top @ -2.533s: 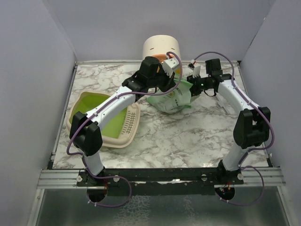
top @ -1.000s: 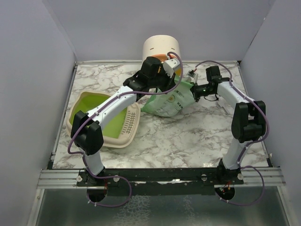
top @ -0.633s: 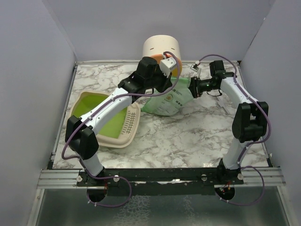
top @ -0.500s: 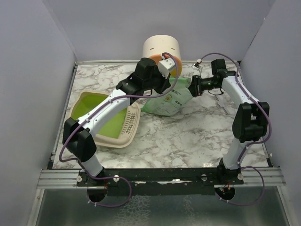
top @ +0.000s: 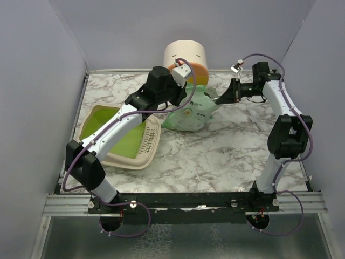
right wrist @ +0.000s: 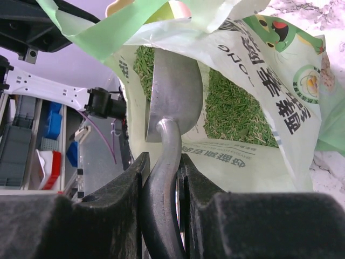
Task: Fill the litter box with clean litter
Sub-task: 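Scoop the cat litter from the cat litter bag.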
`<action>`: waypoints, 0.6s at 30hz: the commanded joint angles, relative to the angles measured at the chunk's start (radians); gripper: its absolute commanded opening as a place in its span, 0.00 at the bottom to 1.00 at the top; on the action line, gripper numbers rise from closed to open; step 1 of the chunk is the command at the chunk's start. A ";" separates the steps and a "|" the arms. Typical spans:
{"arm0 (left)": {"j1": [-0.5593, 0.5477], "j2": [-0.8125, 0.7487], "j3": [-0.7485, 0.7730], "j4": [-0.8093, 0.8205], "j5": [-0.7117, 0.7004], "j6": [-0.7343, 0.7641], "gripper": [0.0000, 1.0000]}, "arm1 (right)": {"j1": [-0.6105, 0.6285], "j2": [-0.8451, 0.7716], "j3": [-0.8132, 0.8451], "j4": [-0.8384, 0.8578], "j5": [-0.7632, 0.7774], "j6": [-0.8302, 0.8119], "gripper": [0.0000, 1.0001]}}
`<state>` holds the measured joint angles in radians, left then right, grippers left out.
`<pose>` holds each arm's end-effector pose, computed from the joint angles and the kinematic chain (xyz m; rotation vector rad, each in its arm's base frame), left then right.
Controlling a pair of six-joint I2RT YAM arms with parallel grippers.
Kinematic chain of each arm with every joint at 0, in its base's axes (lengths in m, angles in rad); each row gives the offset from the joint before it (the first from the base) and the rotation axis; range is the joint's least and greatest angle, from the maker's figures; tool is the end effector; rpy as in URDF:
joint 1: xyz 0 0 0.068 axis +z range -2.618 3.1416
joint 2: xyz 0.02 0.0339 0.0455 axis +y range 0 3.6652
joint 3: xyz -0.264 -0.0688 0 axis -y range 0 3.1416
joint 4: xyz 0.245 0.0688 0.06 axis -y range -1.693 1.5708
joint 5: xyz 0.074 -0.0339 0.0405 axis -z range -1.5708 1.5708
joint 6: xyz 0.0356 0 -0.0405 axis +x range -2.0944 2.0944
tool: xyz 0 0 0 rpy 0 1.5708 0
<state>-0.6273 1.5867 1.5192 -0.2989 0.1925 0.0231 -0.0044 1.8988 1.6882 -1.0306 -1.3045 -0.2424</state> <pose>0.2991 -0.2253 0.3818 0.7537 1.8260 -0.5848 0.3843 0.0327 0.2920 -0.5357 2.1393 1.6135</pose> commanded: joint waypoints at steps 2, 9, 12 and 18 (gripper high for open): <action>0.017 -0.099 -0.007 0.104 -0.061 -0.032 0.12 | -0.041 0.014 0.062 -0.111 -0.123 -0.052 0.01; 0.019 -0.141 -0.012 0.130 -0.029 -0.057 0.30 | -0.103 0.046 0.098 -0.157 -0.114 -0.087 0.01; 0.018 -0.151 -0.008 0.121 -0.025 -0.062 0.33 | -0.129 0.072 0.126 -0.202 -0.117 -0.125 0.01; 0.018 -0.165 -0.007 0.103 -0.016 -0.077 0.33 | -0.176 0.107 0.160 -0.273 -0.128 -0.190 0.01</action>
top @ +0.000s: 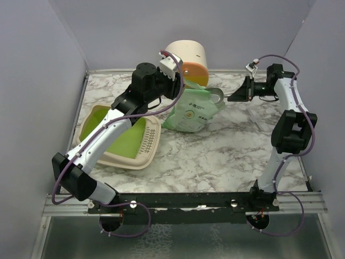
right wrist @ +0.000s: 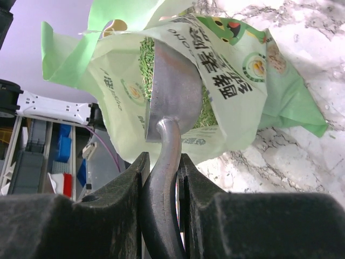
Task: Fill the litter box with clean litter
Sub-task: 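Scoop the cat litter from the cat litter bag.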
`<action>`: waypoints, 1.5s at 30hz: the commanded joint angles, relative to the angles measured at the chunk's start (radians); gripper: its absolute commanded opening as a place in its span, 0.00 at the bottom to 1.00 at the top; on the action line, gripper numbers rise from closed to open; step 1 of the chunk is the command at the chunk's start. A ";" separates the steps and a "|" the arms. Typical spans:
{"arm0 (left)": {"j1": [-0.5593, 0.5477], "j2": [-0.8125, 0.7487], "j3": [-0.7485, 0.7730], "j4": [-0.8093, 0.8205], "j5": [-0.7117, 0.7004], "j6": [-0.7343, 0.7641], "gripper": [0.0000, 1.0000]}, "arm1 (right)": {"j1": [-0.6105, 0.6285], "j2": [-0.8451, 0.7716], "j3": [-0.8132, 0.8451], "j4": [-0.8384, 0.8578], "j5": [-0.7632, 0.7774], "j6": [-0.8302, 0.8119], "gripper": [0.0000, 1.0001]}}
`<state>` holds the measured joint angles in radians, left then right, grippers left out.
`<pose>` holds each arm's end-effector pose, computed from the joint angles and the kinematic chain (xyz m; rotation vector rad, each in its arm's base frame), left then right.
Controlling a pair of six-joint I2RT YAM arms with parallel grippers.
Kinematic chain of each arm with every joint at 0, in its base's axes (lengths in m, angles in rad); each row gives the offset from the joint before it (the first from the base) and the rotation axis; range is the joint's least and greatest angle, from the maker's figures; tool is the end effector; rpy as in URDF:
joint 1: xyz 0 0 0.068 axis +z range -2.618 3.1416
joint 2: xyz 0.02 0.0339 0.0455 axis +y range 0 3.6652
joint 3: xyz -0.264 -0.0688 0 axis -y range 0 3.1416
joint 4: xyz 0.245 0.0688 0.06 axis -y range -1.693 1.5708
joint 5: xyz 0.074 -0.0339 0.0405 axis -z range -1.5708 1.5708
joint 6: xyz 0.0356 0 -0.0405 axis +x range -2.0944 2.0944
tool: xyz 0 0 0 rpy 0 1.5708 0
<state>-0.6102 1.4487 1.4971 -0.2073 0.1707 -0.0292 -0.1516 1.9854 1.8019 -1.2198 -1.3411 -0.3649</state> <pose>0.2730 -0.1983 0.4301 0.6281 1.6520 -0.6154 0.3926 -0.0249 0.2885 -0.3725 2.1300 1.6083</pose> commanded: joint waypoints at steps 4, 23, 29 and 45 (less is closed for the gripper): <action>0.001 -0.049 -0.002 0.016 0.007 -0.035 0.33 | -0.061 0.039 0.068 -0.169 -0.096 -0.139 0.01; 0.001 -0.107 -0.039 -0.015 -0.034 -0.018 0.34 | -0.197 -0.067 0.020 -0.188 -0.116 -0.094 0.01; 0.002 -0.113 -0.043 -0.019 -0.036 -0.016 0.33 | -0.214 -0.100 -0.006 -0.188 -0.118 -0.079 0.01; 0.003 -0.138 -0.062 -0.018 -0.042 -0.026 0.33 | -0.244 -0.181 -0.042 -0.188 -0.154 0.014 0.01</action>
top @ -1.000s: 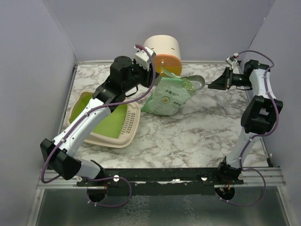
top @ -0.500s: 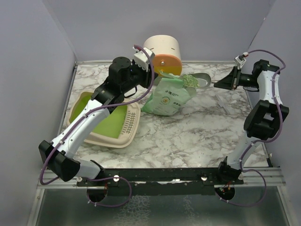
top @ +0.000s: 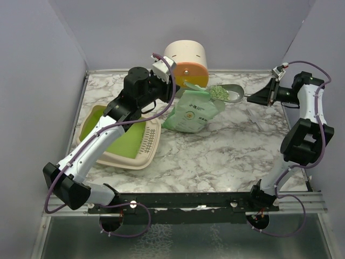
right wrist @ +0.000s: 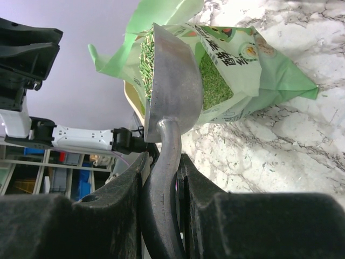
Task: Fill the litter box with clean litter
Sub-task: 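Scoop the cat litter from the cat litter bag.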
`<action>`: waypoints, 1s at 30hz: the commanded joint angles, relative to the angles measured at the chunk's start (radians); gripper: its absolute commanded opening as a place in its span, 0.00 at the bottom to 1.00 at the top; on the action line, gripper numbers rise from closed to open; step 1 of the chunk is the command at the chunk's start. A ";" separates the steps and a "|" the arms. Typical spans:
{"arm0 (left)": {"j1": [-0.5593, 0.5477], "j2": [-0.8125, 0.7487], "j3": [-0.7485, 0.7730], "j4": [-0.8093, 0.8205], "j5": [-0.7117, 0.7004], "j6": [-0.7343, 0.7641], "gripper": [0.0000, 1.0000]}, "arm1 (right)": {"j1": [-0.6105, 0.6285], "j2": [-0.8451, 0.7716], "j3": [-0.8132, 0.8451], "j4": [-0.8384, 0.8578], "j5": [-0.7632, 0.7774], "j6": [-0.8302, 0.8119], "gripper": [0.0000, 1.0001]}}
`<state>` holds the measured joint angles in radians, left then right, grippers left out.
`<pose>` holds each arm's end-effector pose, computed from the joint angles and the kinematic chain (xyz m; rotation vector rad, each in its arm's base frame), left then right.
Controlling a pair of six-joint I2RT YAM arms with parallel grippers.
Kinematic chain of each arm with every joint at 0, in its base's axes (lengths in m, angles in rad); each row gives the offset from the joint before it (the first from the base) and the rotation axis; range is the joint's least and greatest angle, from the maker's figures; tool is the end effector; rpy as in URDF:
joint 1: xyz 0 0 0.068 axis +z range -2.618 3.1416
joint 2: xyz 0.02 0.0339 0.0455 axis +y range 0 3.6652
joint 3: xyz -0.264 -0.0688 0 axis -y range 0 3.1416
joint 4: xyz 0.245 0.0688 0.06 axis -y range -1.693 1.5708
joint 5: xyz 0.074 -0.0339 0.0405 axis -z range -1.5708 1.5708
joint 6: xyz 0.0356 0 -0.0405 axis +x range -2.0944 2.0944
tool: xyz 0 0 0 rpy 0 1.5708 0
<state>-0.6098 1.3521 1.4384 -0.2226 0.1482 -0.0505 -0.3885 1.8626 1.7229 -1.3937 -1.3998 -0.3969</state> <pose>0.2510 -0.1818 0.4373 0.5888 1.6421 -0.6145 0.3371 -0.1001 0.3116 -0.0413 2.0717 1.5971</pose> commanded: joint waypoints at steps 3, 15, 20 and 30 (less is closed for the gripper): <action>0.002 -0.045 -0.006 -0.007 -0.022 -0.006 0.33 | -0.007 -0.070 0.077 -0.015 -0.097 0.073 0.01; 0.002 -0.060 -0.026 0.008 -0.021 -0.023 0.33 | -0.007 -0.065 0.190 -0.005 -0.097 0.147 0.01; 0.002 -0.069 -0.041 0.013 -0.021 -0.027 0.33 | -0.003 -0.051 0.240 0.004 -0.105 0.188 0.01; 0.002 -0.092 -0.058 0.010 -0.032 -0.031 0.33 | 0.053 -0.069 0.224 0.091 -0.134 0.288 0.01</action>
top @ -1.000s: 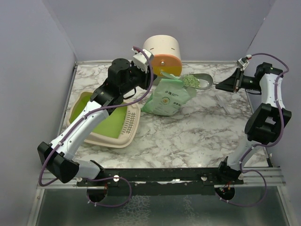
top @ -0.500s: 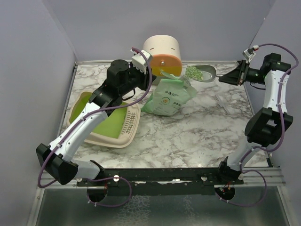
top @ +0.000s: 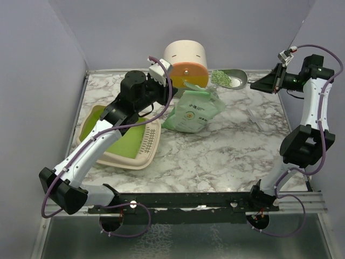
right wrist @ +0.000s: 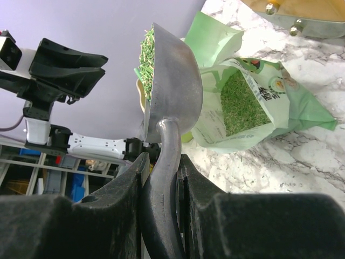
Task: Fill the litter box with clean litter
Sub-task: 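Scoop the cat litter from the cat litter bag, then pour the cat litter into the litter box.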
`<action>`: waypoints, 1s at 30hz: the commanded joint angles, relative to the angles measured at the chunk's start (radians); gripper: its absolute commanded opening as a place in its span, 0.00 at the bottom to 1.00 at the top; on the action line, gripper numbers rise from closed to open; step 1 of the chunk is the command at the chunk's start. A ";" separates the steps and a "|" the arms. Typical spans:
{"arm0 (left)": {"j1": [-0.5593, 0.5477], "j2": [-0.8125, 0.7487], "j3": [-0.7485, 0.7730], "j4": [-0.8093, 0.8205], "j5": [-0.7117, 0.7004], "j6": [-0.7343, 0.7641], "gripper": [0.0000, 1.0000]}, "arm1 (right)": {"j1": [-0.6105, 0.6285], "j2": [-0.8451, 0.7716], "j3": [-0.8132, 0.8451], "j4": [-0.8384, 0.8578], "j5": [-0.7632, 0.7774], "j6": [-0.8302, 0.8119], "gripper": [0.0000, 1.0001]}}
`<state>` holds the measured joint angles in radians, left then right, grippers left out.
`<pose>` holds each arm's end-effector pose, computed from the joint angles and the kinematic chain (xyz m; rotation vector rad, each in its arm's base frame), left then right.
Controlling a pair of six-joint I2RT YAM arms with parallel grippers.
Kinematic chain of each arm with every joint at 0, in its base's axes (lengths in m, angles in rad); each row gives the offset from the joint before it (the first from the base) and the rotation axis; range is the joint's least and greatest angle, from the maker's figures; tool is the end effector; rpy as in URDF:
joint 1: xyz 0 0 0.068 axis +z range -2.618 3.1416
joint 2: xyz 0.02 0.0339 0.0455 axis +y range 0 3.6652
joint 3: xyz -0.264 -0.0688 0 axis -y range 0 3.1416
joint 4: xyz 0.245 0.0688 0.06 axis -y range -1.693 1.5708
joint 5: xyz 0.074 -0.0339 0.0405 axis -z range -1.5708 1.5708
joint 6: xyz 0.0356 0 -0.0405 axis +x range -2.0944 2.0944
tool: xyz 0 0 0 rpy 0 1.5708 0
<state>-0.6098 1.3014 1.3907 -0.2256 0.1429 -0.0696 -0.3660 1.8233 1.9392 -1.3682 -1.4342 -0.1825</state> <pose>0.2403 -0.1740 0.4347 0.5698 1.6502 -0.6240 0.3367 -0.0913 0.3822 -0.0949 2.0016 1.5794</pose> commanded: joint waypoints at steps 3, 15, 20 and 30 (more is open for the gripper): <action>0.002 -0.050 -0.015 0.008 -0.033 -0.012 0.33 | 0.061 -0.032 0.011 0.103 -0.101 0.115 0.01; 0.002 -0.104 -0.044 0.009 -0.047 -0.022 0.33 | 0.186 -0.011 0.054 0.256 -0.098 0.264 0.01; 0.002 -0.122 -0.075 0.008 -0.057 -0.030 0.33 | 0.240 0.010 0.085 0.325 -0.094 0.331 0.01; 0.002 -0.163 -0.106 0.003 -0.048 -0.044 0.33 | 0.352 0.055 0.113 0.531 -0.094 0.522 0.01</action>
<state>-0.6098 1.1820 1.2930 -0.2264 0.1101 -0.0971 -0.0551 1.8603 2.0113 -0.9695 -1.4624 0.2253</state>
